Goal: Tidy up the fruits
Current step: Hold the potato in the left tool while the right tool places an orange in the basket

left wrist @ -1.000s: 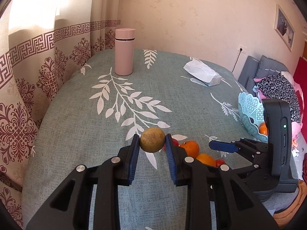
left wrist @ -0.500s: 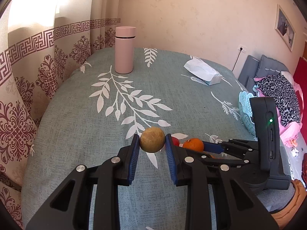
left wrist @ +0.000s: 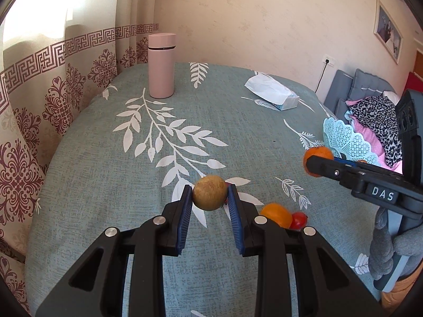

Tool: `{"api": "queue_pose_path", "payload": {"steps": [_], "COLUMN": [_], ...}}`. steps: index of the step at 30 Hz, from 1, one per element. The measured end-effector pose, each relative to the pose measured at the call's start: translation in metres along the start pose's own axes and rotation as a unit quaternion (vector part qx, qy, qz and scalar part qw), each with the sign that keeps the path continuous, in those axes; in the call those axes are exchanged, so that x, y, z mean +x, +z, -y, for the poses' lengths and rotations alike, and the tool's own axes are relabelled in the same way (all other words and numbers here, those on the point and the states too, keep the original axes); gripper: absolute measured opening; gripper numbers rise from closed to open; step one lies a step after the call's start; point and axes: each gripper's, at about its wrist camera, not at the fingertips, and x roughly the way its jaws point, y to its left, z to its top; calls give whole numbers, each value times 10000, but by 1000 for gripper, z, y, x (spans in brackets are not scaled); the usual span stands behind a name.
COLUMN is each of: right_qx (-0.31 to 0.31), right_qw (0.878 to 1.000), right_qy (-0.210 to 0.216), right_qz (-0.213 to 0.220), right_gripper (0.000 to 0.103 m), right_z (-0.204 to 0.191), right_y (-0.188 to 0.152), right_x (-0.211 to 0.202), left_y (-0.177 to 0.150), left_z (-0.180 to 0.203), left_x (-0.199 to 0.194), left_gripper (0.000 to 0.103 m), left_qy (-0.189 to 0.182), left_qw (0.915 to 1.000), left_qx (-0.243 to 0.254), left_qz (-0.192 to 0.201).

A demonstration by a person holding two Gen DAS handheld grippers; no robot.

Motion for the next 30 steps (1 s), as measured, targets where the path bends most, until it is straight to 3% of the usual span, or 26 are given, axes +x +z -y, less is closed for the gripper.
{"api": "queue_pose_path", "payload": {"steps": [15,30], "right_qx": [560,1590], "right_qw": [9957,9708], "right_qy": [-566,-1636], "right_qz": [477,740], "right_gripper": [39,39], "right_z": [64,161], "right_y": [-6,-27], "right_x": [-59,-112], "left_y": [-4,0], "left_z": [12,39], "left_x": [0,2], "left_gripper": [28,28], "left_qy": [-79,-232], "left_qw": [9999,9992], "left_qx": [91,325], "left_qz": [-31,-67]}}
